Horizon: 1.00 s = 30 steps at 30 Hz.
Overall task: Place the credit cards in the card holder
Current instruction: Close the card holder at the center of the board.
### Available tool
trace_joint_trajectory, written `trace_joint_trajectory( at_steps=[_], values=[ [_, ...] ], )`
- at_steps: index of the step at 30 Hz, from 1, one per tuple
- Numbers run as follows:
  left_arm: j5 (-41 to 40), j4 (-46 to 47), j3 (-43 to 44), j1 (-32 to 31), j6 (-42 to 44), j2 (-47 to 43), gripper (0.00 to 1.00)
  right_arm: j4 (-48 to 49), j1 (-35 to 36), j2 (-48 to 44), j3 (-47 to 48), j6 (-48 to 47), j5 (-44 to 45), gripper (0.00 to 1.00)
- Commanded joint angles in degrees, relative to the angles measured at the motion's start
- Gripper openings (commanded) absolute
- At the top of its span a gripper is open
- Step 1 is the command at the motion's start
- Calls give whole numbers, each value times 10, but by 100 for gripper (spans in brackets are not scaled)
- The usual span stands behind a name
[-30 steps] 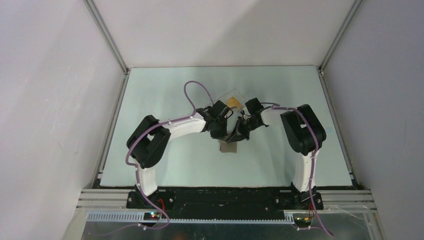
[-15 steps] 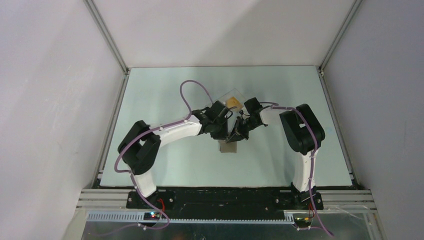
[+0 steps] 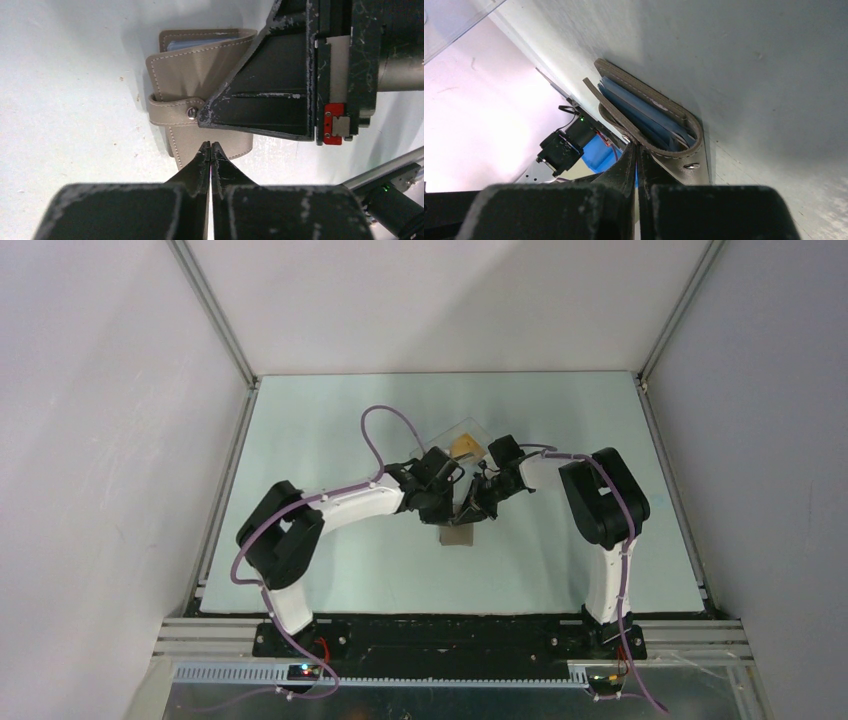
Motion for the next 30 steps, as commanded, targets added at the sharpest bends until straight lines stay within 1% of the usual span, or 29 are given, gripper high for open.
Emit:
trace_joint_trajectory(
  at_steps=[1, 19, 25, 30],
  values=[
    [-43, 6, -1, -1, -11, -6, 0, -68, 22, 59, -30, -10, 94, 2],
    [-23, 8, 17, -2, -9, 68, 0, -65, 24, 58, -30, -15, 85, 4],
    [-9, 15, 8, 11, -10, 38, 0, -66, 23, 59, -30, -16, 84, 6],
    [-3, 29, 1, 32, -10, -16, 4, -65, 23, 60, -30, -17, 83, 5]
  ],
)
